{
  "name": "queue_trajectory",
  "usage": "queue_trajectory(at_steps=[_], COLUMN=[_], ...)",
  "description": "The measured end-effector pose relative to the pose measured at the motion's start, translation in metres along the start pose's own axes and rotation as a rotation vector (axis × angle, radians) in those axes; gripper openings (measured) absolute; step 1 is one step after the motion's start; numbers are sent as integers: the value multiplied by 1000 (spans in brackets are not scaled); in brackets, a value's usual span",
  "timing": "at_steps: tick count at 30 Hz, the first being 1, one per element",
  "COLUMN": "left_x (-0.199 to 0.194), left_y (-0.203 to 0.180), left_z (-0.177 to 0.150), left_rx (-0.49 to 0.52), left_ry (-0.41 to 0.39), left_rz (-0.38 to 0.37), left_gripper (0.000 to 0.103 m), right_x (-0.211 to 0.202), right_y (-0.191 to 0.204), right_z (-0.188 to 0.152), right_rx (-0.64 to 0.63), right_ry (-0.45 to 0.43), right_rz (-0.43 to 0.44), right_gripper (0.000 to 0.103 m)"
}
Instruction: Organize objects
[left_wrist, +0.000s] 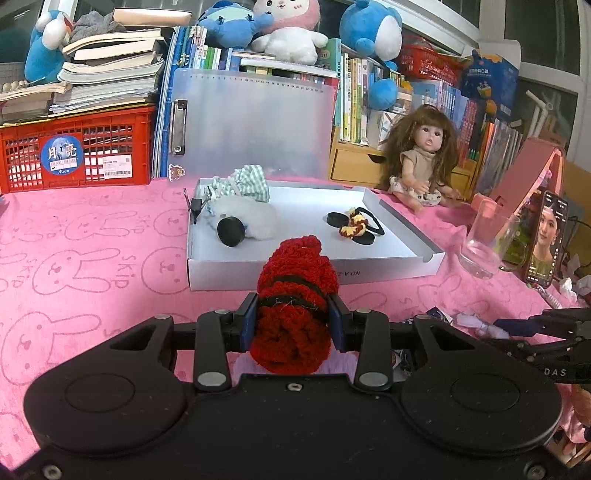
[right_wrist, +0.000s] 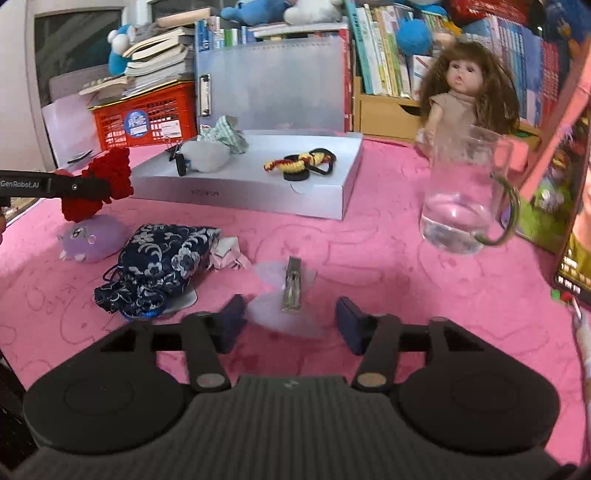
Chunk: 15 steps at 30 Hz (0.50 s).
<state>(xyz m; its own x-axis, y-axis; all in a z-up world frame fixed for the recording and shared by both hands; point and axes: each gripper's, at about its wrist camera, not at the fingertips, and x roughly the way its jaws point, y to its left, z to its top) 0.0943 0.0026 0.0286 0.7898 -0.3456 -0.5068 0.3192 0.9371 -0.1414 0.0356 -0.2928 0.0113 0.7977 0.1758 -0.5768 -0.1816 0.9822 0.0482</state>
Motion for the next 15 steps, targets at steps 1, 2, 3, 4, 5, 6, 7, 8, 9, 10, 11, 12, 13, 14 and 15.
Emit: queue_trajectory(at_steps=[1, 2, 3, 4, 5, 6, 7, 8, 9, 10, 11, 12, 13, 14, 15], left_x=[0, 0, 0, 0, 0, 0, 0, 0, 0, 0, 0, 0, 0, 0, 1], left_y=[-1, -1, -2, -2, -2, -3, -3, -3, -3, -3, -3, -3, -2, -2, -2], left_z=[0, 0, 0, 0, 0, 0, -1, -1, -1, 0, 0, 0, 1, 1, 1], left_rx=[2, 3, 3, 2, 2, 3, 4, 3, 2, 2, 0, -2, -3, -5, -6], left_ry=[-2, -3, -3, -4, -4, -5, -5, -6, -6, -5, -6, -6, -6, -6, -6], left_rz=[0, -1, -3, -4, -5, -6, -6, -5, -6, -6, -6, -6, -6, -5, -4], left_gripper=[36, 37, 37, 36, 36, 36, 37, 36, 36, 36, 37, 37, 36, 37, 37], right_x=[0, 0, -1, -1, 0, 0, 1, 0, 0, -1, -1, -2, -3, -3, -3], right_y=[2, 2, 2, 2, 1, 1, 0, 0, 0, 0, 1, 1, 1, 1, 1], right_z=[-1, 0, 1, 1, 2, 3, 3, 4, 3, 4, 4, 5, 6, 7, 8], right_rx=[-4, -1, 13, 24, 33, 41, 52, 59, 62, 62, 61, 61, 62, 64, 64], right_ry=[-4, -5, -7, -7, -7, -9, -12, -13, -15, -19, -23, -27, -30, -33, -35], right_rz=[-16, -20, -16, -16, -23, -30, -33, -31, -29, -31, -33, -34, -34, -34, -34], right_gripper=[45, 40, 34, 30, 23, 20, 20, 20, 20, 20, 19, 19, 19, 19, 19])
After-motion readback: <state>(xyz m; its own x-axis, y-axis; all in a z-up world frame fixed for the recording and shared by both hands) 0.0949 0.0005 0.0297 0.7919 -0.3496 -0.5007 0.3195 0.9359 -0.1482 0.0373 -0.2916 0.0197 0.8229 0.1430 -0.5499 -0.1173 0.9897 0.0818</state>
